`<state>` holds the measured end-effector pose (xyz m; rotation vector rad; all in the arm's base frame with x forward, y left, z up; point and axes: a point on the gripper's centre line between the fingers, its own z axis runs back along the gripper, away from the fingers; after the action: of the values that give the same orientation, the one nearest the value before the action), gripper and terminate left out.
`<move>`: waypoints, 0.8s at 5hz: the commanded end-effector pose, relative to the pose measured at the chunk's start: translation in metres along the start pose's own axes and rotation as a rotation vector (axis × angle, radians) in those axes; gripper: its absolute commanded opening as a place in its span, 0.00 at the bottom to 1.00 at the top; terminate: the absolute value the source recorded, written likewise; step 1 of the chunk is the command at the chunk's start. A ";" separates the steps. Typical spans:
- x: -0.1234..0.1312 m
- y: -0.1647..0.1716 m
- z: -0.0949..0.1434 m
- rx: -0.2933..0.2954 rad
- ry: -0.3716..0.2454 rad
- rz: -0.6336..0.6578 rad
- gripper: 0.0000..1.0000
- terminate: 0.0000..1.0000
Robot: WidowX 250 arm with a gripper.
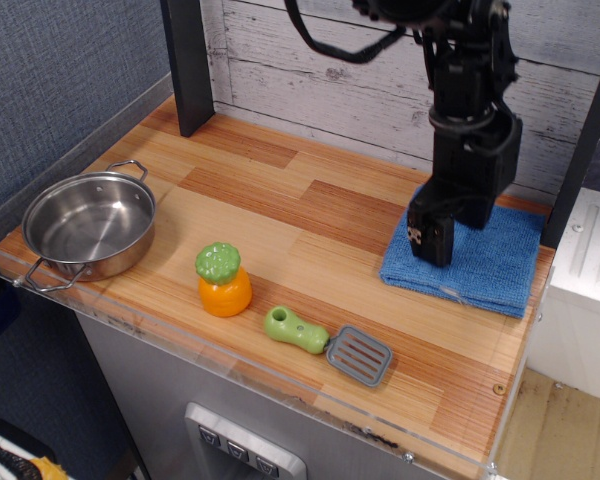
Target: Slide the blue rag to the corner behind the green handled spatula.
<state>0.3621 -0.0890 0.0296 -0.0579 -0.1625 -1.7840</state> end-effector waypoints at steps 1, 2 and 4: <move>-0.001 0.000 0.043 0.101 0.002 0.003 1.00 0.00; 0.002 -0.002 0.061 0.135 -0.007 0.000 1.00 0.00; 0.005 -0.019 0.105 0.178 -0.017 -0.009 1.00 0.00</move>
<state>0.3410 -0.0800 0.1150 0.0085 -0.2856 -1.7756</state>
